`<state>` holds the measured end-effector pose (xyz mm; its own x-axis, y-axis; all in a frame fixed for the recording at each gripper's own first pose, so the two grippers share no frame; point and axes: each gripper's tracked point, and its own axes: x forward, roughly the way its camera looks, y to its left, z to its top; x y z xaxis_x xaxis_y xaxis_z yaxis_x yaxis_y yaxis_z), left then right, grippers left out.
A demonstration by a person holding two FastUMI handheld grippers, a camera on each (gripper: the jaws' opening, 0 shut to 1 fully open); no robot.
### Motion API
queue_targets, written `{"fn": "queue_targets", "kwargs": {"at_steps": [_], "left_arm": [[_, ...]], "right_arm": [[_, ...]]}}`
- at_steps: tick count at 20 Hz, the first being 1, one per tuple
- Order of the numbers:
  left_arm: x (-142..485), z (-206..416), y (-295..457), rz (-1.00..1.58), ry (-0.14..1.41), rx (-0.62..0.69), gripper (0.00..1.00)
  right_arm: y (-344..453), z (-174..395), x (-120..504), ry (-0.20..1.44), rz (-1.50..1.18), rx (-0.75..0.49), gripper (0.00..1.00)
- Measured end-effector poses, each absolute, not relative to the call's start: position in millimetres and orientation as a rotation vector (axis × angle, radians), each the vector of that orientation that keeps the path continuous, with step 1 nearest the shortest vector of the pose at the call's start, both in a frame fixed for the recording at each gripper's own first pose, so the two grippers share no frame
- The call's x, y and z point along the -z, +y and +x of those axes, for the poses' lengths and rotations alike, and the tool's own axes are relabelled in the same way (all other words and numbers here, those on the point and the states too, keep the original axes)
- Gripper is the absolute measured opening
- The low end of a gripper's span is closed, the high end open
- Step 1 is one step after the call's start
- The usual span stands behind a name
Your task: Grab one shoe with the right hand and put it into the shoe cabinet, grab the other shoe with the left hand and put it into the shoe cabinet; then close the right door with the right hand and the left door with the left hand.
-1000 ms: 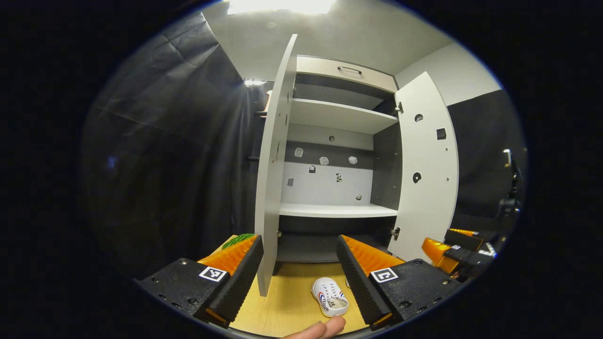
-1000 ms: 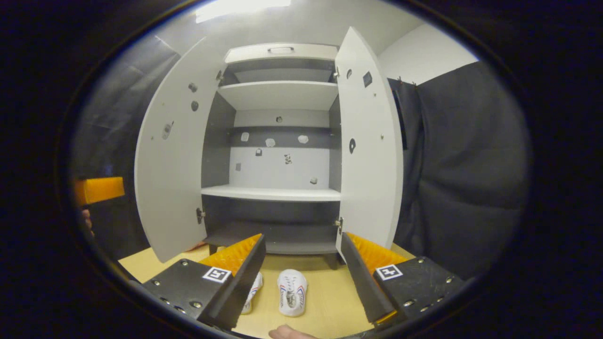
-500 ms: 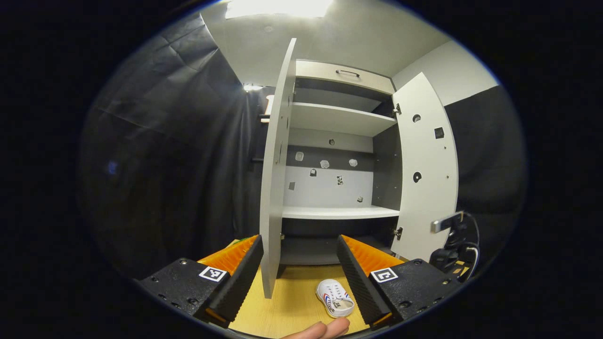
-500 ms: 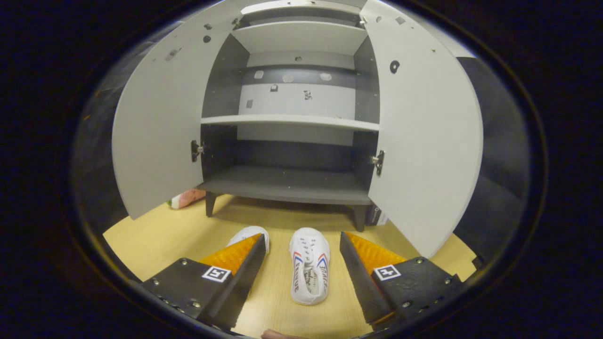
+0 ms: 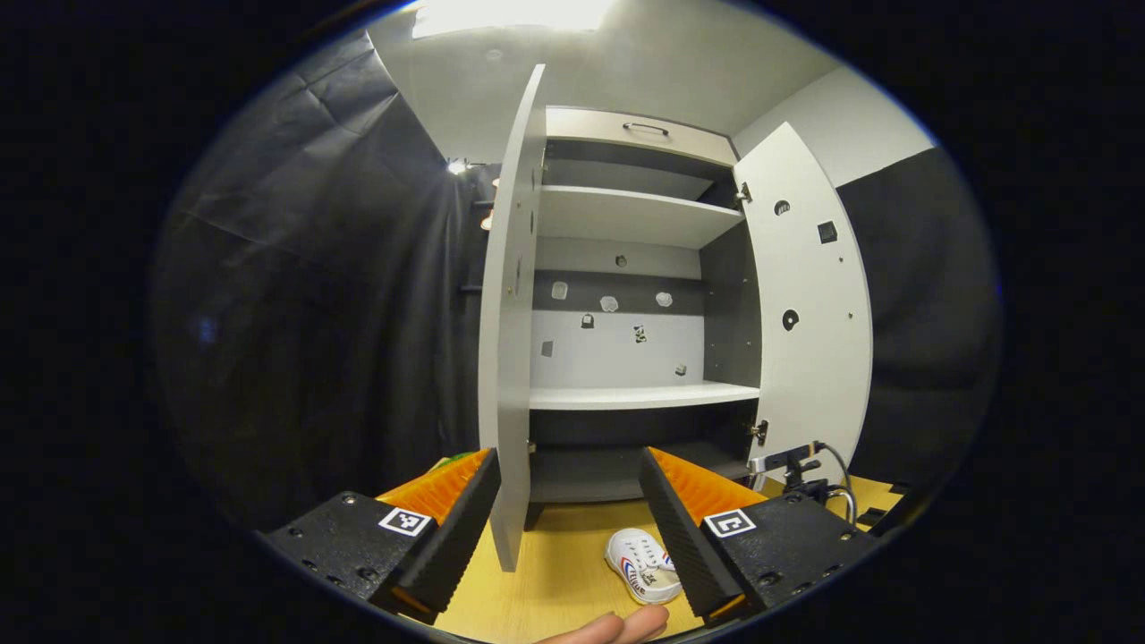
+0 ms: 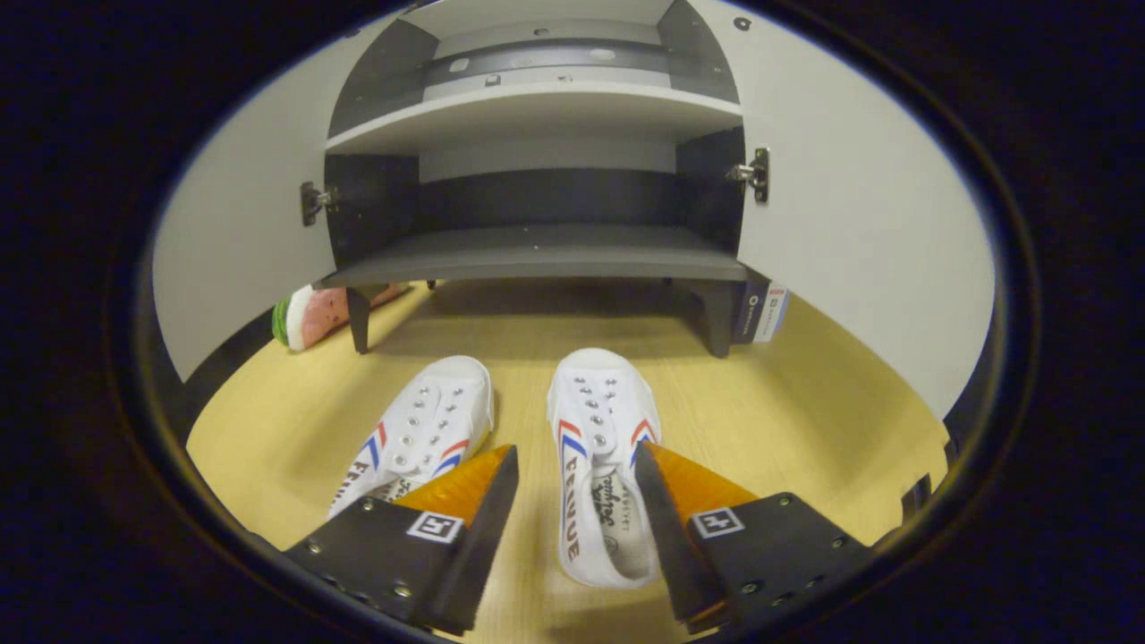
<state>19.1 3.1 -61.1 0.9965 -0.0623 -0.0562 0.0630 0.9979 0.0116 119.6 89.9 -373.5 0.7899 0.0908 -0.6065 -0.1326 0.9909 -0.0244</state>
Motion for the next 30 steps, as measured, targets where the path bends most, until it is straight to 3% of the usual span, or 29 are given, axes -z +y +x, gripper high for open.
{"fn": "queue_targets", "kwargs": {"at_steps": [2, 4, 5, 6, 7, 8, 10, 11, 14, 15, 16, 17, 18, 19, 21, 22, 23, 24, 25, 26, 28, 30], "left_arm": [[70.4, 26.1, -2.4, 0.002, 0.077, 0.08, 0.95], [79.2, 30.6, -2.9, 0.011, 0.097, 0.082, 0.91], [82.4, 32.3, -4.8, 0.01, 0.104, 0.087, 0.95], [84.0, 32.6, -7.8, 0.006, 0.109, 0.095, 0.96], [86.5, 33.9, -10.5, 0.001, 0.115, 0.1, 0.96], [87.2, 33.3, -11.0, -0.005, 0.117, 0.103, 0.96], [88.6, 32.4, -9.0, 0.002, 0.117, 0.101, 0.91], [88.4, 30.7, -7.7, 0.011, 0.111, 0.098, 0.95], [86.1, 26.2, -5.9, 0.025, 0.099, 0.103, 0.95], [87.2, 26.1, -7.1, 0.024, 0.101, 0.109, 0.95], [88.8, 26.0, -7.9, 0.025, 0.105, 0.112, 0.91], [90.1, 26.8, -5.7, 0.026, 0.109, 0.105, 0.95], [90.5, 27.8, -4.7, 0.024, 0.111, 0.102, 0.91], [91.7, 27.2, -3.9, 0.018, 0.115, 0.1, 0.95], [96.4, 27.0, -2.9, 0.006, 0.126, 0.1, 0.95], [99.3, 27.5, -3.5, 0.005, 0.134, 0.102, 0.95], [101.0, 27.4, -2.8, 0.002, 0.14, 0.102, 0.95], [101.7, 27.3, -2.8, -0.002, 0.142, 0.103, 0.95], [102.3, 27.3, -3.2, -0.007, 0.144, 0.107, 0.96], [103.4, 27.1, -3.2, -0.009, 0.147, 0.11, 0.96], [107.6, 26.9, -2.1, -0.005, 0.152, 0.113, 0.95], [109.2, 26.8, -0.8, -0.002, 0.151, 0.113, 0.95]], "right_arm": [[95.9, 126.7, 388.8, 0.666, -0.074, -0.138, 0.55], [94.6, 136.0, 394.0, 0.67, -0.07, -0.113, 0.52], [92.2, 139.8, 393.8, 0.687, -0.037, -0.101, 0.5], [94.8, 145.3, 396.1, 0.669, 0.008, -0.097, 0.24], [97.9, 146.3, 402.9, 0.699, 0.082, -0.122, 0.24], [98.8, 145.9, 394.2, 0.674, 0.138, -0.119, 0.02], [91.9, 148.9, 392.4, 0.622, 0.125, -0.125, 0.05], [87.6, 148.4, 387.0, 0.593, 0.114, -0.117, 0.06], [88.1, 140.8, 356.8, 0.485, 0.098, -0.124, 0.01], [91.4, 141.2, 340.8, 0.434, 0.087, -0.14, 0.05], [94.3, 137.6, 332.1, 0.423, 0.08, -0.143, 0.05], [91.6, 135.4, 330.3, 0.442, 0.077, -0.112, 0.05], [84.6, 137.7, 329.9, 0.446, 0.089, -0.056, 0.05], [77.3, 140.7, 331.0, 0.452, 0.096, -0.011, 0.05], [77.0, 138.9, 345.3, 0.51, 0.104, 0.003, 0.05], [80.6, 142.1, 360.8, 0.546, 0.109, -0.009, 0.24], [81.2, 138.8, 364.7, 0.571, 0.108, -0.004, 0.35], [87.2, 136.6, 367.4, 0.586, 0.114, -0.018, 0.33], [89.2, 135.3, 372.1, 0.605, 0.105, -0.017, 0.48], [91.9, 137.1, 379.3, 0.621, 0.097, -0.024, 0.71], [91.3, 133.7, 383.3, 0.643, 0.081, -0.016, 0.78], [98.2, 126.3, 382.0, 0.662, 0.105, -0.038, 0.75]]}}
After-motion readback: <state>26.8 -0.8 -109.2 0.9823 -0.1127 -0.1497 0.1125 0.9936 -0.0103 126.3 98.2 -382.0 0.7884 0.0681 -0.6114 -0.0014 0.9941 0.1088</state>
